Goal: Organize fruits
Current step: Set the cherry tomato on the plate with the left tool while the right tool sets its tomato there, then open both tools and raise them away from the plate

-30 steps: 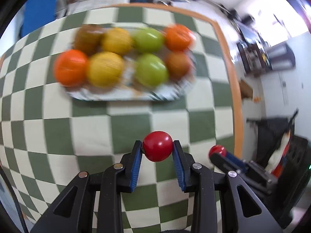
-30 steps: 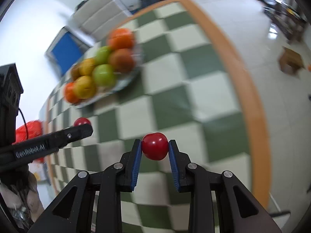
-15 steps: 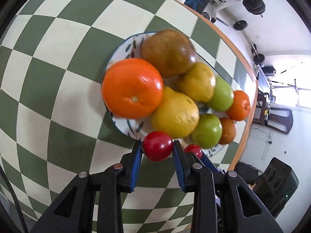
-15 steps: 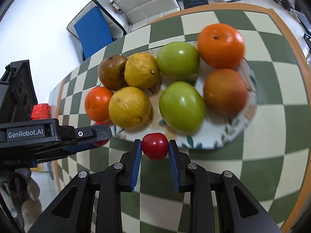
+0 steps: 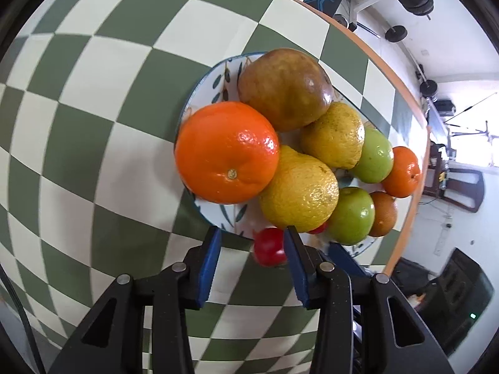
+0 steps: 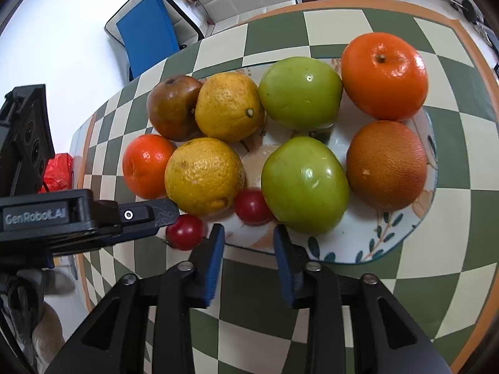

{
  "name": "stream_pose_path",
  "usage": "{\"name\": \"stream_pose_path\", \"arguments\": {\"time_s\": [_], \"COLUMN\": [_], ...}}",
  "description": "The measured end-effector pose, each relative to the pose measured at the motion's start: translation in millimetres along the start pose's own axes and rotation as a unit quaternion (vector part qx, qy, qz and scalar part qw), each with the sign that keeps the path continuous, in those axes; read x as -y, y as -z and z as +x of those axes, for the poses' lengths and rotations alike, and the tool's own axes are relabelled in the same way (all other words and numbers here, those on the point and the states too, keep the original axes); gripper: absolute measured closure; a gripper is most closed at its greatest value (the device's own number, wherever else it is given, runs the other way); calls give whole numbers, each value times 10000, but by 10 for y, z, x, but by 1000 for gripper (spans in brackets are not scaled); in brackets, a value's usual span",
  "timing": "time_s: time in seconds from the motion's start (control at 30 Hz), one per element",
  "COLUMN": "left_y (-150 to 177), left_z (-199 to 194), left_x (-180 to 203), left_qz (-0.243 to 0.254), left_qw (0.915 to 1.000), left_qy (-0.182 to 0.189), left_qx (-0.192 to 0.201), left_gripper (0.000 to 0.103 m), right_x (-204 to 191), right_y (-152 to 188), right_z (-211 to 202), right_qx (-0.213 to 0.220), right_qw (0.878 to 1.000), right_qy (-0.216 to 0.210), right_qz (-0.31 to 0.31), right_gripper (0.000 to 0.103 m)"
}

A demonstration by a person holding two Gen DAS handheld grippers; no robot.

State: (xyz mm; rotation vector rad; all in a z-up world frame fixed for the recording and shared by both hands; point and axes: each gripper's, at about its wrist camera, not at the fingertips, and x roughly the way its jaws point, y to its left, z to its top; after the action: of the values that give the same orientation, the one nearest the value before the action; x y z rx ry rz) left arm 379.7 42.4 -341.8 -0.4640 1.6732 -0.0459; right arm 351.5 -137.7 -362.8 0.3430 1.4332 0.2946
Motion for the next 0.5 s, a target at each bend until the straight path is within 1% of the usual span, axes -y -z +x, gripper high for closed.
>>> {"name": "stream_pose_path", "arguments": {"time_s": [0.03, 0.1, 0.13, 0.17, 0.2, 0.23, 0.27, 0.3, 0.33, 0.37, 0.4, 0.43, 0.5], "left_y": [13, 40, 55, 76, 112, 143, 166, 207, 237, 270, 310, 333, 394], "left_z": [-18, -50, -69, -90, -118, -144, -160, -181, -187, -186, -180, -174, -166], "left_x": [9, 35, 54, 74, 103, 122, 145, 179, 201, 227, 238, 246, 267], "left_qz": [45, 140, 200, 284, 391, 480, 569, 708, 810, 924, 1049, 1123, 1243], "left_qw": [10000, 9998, 9996, 9991, 9982, 9970, 9956, 9928, 9901, 9869, 9832, 9804, 9746], "left_qy": [-25, -113, -156, -232, -360, -462, -561, -749, -909, -1074, -1241, -1360, -1578], "left_qx": [23, 77, 135, 201, 288, 382, 485, 616, 693, 768, 836, 884, 988], "left_gripper": [64, 64, 63, 56, 45, 39, 31, 23, 18, 9, 4, 4, 4], "right_x": [-12, -12, -5, 5, 18, 43, 67, 77, 92, 105, 127, 145, 194], "right_y": [23, 62, 79, 96, 114, 130, 146, 158, 170, 180, 188, 197, 211], "right_z": [-33, -129, -193, -258, -318, -387, -456, -506, -559, -595, -623, -641, -671], "right_qx": [29, 104, 165, 218, 253, 313, 390, 448, 509, 546, 572, 577, 582], "right_qw": [10000, 9999, 9997, 9995, 9993, 9989, 9984, 9977, 9966, 9955, 9942, 9929, 9907], "right_qy": [31, 124, 162, 215, 267, 336, 409, 499, 648, 772, 909, 1036, 1225], "right_qz": [-11, -59, -61, -49, -38, -15, 2, 2, -26, -65, -77, -75, -70], "right_gripper": [55, 50, 50, 48, 41, 32, 27, 20, 15, 14, 12, 9, 8]}}
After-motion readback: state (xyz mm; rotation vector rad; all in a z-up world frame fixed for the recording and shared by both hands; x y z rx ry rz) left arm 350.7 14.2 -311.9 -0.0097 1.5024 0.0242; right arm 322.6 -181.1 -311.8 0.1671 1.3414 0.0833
